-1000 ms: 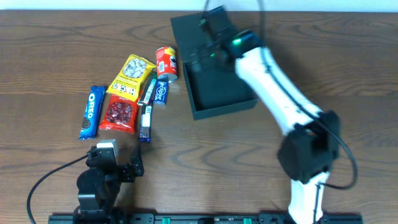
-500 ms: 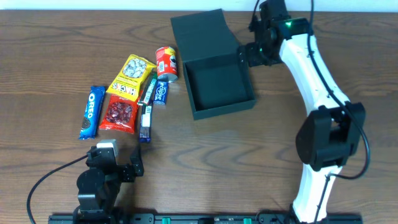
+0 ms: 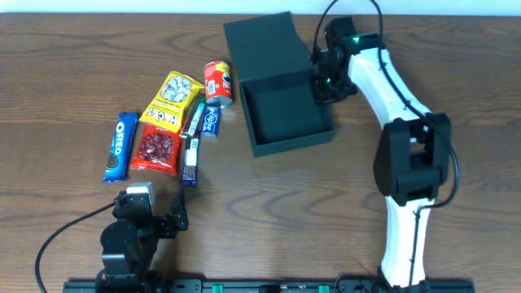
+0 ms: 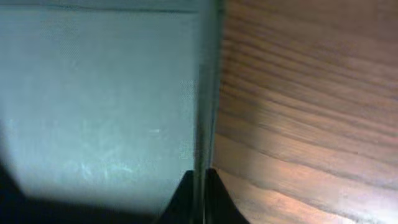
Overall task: Pack container
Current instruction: 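Push the black box toward center, then raise the right arm away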
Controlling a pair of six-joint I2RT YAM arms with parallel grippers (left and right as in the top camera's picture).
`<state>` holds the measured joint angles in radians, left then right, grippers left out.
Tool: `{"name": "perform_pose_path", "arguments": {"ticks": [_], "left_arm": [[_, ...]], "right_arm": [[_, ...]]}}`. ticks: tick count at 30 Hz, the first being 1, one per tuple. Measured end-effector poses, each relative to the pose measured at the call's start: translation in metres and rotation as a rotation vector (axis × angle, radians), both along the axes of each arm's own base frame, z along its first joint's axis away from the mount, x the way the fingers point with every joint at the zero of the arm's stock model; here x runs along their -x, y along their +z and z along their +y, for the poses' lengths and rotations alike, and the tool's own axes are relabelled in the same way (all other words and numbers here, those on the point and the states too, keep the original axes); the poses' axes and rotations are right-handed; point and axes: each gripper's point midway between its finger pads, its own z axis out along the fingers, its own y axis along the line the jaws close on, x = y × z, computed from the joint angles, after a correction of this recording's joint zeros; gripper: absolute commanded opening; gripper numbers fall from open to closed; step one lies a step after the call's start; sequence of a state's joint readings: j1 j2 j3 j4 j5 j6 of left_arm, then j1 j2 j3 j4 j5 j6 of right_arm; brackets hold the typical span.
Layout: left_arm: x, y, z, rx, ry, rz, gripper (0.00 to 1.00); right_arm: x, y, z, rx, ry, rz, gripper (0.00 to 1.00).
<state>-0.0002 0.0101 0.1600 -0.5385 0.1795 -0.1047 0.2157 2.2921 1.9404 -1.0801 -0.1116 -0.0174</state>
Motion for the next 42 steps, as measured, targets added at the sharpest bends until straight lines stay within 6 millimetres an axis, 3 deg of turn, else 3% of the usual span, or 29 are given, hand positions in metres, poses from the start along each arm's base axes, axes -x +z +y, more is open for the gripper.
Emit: {"name": "perform_pose_path", "arguments": {"ticks": [12,24,25,27,28,29,34,37,40,42], "left_arm": [[0.000,0.000,0.000,0.000,0.000,0.000,0.95],[0.000,0.000,0.000,0.000,0.000,0.000,0.95],[0.000,0.000,0.000,0.000,0.000,0.000,0.95],[0.000,0.000,0.000,0.000,0.000,0.000,0.95],[0.000,0.000,0.000,0.000,0.000,0.000,0.95],[0.000,0.000,0.000,0.000,0.000,0.000,0.95],[0.000,0.000,0.000,0.000,0.000,0.000,0.96],[0.000,0.000,0.000,0.000,0.000,0.000,0.95],[0.000,0.000,0.000,0.000,0.000,0.000,0.95],[0.000,0.000,0.000,0.000,0.000,0.000,0.95]], "right_arm": [[0.011,-0.001,0.005,-0.003,-0.175,0.060,0.01],[0.018,-0.001,0.007,0.056,-0.242,0.073,0.02],[0.018,-0.001,0.007,0.059,-0.242,0.072,0.17],[0.019,-0.001,0.006,0.062,-0.253,0.078,0.61],[0.022,-0.004,0.005,0.070,-0.251,0.090,0.90],[0.023,-0.006,0.004,0.072,-0.251,0.095,0.99],[0.027,-0.005,0.004,0.078,-0.249,0.114,0.99],[0.021,0.007,0.007,0.057,-0.249,0.093,0.99],[-0.003,0.040,0.013,0.008,-0.241,-0.018,0.99],[-0.030,0.085,0.018,-0.054,-0.218,-0.187,0.99]]}}
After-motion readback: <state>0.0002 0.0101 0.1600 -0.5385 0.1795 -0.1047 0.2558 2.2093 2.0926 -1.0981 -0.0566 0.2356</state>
